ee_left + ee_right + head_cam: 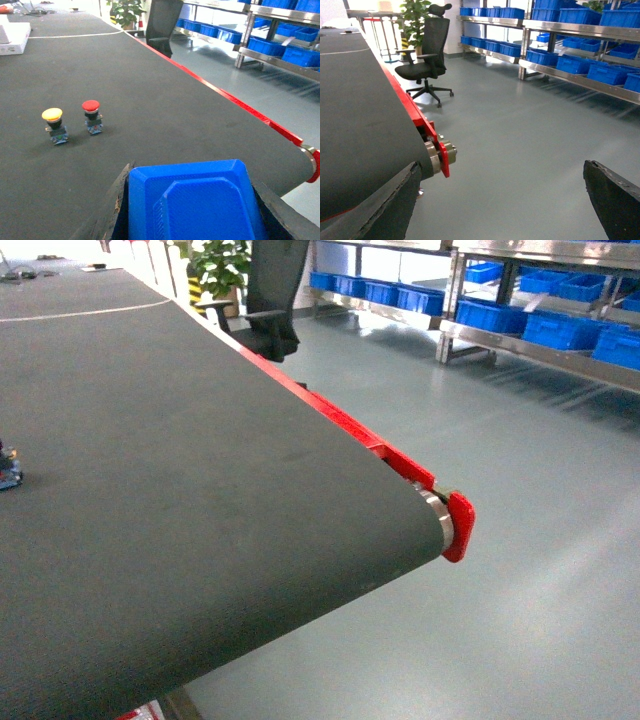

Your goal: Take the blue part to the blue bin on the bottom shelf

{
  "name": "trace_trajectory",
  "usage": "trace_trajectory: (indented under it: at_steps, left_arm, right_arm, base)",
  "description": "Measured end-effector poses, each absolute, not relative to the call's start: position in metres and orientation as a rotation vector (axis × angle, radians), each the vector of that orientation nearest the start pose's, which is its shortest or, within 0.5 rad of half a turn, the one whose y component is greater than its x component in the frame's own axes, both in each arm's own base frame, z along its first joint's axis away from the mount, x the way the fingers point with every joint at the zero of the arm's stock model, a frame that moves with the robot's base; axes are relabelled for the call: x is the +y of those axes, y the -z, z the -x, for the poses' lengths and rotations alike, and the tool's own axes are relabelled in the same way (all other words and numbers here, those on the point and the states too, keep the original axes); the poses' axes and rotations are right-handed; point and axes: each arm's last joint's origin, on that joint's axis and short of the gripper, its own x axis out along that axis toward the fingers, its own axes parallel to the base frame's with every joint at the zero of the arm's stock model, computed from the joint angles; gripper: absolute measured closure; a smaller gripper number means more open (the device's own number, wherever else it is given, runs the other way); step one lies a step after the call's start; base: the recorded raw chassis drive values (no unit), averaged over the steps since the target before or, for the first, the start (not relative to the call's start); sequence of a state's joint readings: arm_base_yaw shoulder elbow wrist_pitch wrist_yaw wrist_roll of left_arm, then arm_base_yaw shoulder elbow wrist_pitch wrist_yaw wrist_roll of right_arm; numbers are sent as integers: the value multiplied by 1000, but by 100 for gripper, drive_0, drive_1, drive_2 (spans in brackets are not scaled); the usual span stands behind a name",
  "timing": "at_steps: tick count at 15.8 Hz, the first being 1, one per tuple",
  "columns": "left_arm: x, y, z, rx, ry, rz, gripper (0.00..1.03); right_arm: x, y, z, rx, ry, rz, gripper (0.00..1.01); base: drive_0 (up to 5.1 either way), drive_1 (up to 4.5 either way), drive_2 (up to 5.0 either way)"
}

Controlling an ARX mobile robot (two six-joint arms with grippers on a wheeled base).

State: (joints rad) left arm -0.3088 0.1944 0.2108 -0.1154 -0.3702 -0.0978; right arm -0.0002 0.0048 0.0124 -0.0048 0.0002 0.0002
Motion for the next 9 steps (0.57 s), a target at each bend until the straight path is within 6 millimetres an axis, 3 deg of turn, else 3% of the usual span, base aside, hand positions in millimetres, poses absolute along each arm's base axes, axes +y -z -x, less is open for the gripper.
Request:
trace_trajectory:
  at_steps: [9]
  left_arm:
    - [-20, -209, -98, 90, -66, 65, 58]
  right_arm:
    - [0, -167, -97, -3, 0, 0, 3]
  base:
    - [-154, -154, -154]
